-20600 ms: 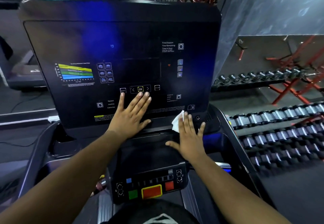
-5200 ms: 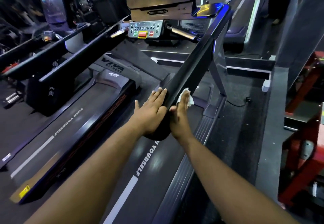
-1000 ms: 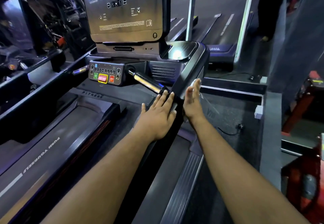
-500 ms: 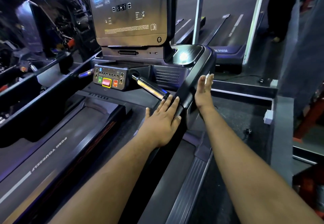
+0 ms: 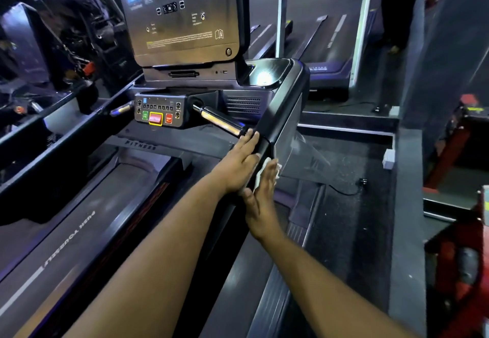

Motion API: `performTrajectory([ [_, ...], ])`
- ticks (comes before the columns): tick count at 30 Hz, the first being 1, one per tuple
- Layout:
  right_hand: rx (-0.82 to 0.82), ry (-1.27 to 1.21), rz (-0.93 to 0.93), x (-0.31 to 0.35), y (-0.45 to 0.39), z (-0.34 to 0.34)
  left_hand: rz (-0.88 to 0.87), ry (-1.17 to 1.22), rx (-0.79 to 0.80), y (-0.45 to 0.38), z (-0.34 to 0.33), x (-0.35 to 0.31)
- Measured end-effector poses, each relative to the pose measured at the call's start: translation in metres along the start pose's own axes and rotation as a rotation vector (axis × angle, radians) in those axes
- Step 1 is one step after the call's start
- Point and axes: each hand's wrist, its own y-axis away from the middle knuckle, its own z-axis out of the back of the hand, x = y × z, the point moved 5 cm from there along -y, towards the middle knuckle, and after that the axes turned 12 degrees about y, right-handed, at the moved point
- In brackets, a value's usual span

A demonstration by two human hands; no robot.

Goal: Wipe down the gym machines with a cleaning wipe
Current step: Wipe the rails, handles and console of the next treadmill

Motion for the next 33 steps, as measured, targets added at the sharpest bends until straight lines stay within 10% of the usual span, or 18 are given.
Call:
performTrajectory([
  [21, 0.023, 0.278, 0.066, 0.035, -0.001, 0.006, -0.054, -0.277, -0.002, 0.191, 0.008, 0.052],
  [33, 0.413, 0.787, 0.295, 0.070, 0.019, 0.014, 0.044, -0.289, 0.025, 0.252, 0.015, 0.064],
])
